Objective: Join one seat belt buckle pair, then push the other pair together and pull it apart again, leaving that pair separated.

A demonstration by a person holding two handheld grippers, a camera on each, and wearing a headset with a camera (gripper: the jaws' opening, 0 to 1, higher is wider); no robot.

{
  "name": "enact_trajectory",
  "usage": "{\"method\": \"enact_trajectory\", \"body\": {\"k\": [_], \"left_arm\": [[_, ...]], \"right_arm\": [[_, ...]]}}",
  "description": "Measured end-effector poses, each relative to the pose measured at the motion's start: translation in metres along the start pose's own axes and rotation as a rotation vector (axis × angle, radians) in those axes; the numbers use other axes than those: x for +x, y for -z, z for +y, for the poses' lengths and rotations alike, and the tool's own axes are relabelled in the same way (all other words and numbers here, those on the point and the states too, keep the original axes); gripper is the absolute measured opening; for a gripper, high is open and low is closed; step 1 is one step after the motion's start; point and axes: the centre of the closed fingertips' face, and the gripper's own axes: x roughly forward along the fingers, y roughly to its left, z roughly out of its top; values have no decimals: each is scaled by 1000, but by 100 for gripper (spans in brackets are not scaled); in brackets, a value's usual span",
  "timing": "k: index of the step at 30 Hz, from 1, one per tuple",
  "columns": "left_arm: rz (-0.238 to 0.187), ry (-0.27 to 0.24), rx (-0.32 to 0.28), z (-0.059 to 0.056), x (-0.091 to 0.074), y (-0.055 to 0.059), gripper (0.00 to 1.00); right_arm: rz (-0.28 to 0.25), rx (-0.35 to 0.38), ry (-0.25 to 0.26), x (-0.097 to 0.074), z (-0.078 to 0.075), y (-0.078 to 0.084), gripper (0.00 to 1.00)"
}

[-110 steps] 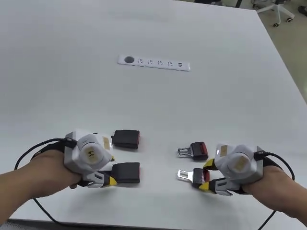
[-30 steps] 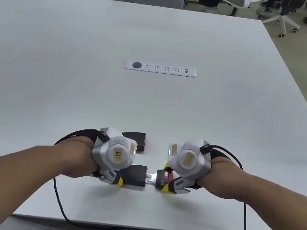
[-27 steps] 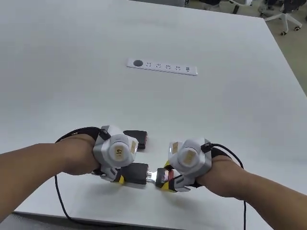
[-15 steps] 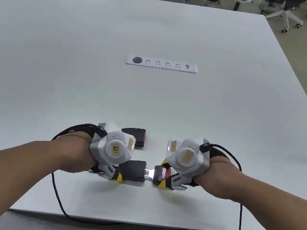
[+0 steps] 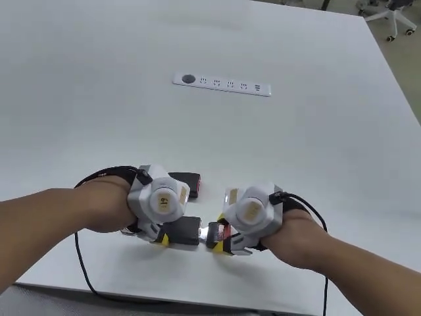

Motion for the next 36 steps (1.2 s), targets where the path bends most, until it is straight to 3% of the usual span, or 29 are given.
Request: {"method": "enact_trajectory", "body": {"k": [12,24,36], "left_arm": [[-5,3,16,-1,0,-1,30],[-6,7,29,0,-3,2,30],[-41,-12,-17,0,-4,4,30]], "right_arm": [[2,-17,2,2,1,-5,30],[-4,-15,-10,2,1,1,30],[0,-22,-6,1,-1,-1,31]]}}
